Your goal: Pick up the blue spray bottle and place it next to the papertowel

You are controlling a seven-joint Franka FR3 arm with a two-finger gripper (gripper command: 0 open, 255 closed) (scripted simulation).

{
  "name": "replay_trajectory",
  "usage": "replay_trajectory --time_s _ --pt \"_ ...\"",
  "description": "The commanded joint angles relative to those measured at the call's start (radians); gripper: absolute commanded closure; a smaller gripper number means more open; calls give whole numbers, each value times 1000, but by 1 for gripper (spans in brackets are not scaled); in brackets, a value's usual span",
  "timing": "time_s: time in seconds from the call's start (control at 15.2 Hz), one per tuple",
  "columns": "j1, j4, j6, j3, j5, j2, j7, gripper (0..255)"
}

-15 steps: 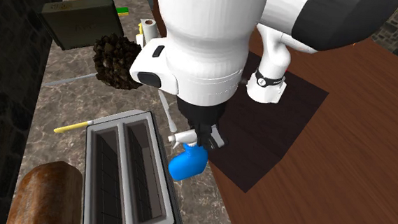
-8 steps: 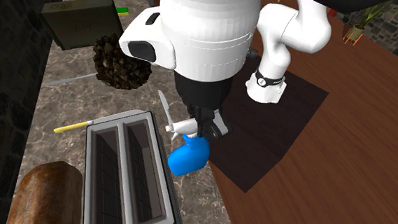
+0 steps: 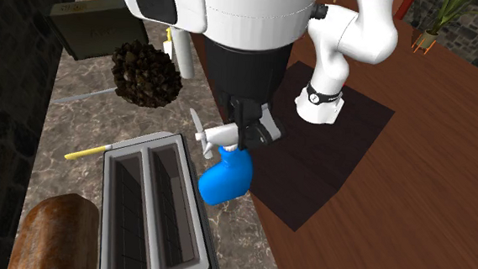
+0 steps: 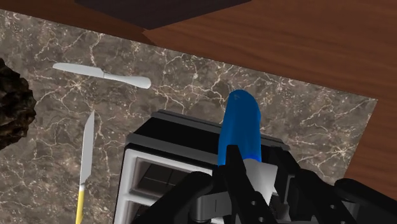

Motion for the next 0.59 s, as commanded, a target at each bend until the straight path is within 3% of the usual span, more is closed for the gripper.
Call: replay_trajectory --time_s 0.0,0.53 --pt "1 29 -26 1 0 3 1 255" --pt "2 163 -139 3 -3 24 -1 255"
